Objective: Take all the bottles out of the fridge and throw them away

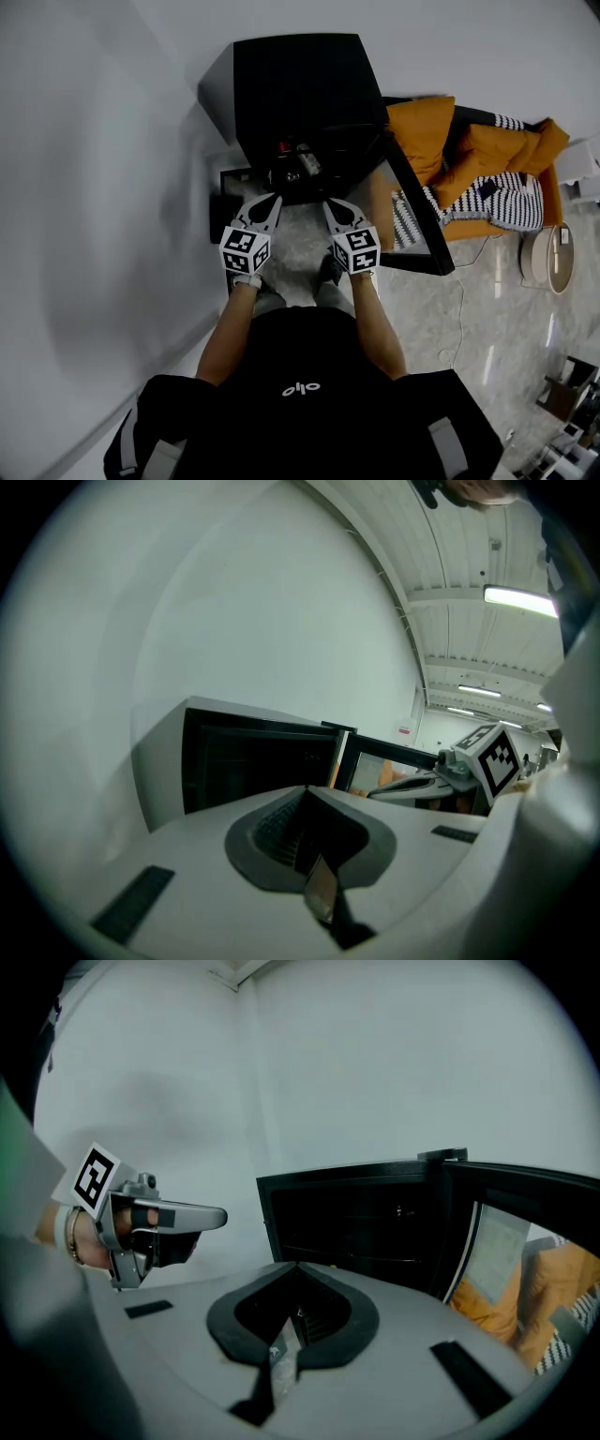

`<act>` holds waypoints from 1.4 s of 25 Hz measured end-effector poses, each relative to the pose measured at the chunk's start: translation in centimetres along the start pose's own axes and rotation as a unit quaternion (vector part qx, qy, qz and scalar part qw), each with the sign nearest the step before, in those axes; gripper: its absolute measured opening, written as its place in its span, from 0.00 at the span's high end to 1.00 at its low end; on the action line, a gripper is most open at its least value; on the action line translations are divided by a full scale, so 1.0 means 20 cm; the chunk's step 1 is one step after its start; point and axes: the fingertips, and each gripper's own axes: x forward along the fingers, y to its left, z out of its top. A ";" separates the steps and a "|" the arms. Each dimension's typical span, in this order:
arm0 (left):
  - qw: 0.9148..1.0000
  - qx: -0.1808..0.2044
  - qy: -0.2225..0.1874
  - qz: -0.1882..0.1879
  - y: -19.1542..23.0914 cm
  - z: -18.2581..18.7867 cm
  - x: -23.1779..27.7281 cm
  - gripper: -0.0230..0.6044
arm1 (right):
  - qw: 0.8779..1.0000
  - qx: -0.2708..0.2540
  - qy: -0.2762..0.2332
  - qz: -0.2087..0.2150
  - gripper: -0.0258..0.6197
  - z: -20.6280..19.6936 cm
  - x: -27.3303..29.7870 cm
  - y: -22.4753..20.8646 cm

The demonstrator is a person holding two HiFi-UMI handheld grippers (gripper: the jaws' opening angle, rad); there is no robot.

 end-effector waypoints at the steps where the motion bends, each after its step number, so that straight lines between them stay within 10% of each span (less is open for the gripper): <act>1: 1.000 -0.003 0.003 -0.001 0.00 -0.02 0.00 0.95 | 1.000 -0.001 0.003 -0.002 0.95 -0.02 0.01 -0.01; 24: 1.000 0.010 0.027 -0.010 0.18 -0.46 0.31 0.95 | 0.999 -0.021 0.022 -0.035 0.94 -0.43 0.60 -0.34; 35: 0.999 0.039 -0.019 -0.017 0.35 -0.86 0.65 0.95 | 0.997 -0.052 0.017 -0.060 0.44 -0.89 1.16 -0.64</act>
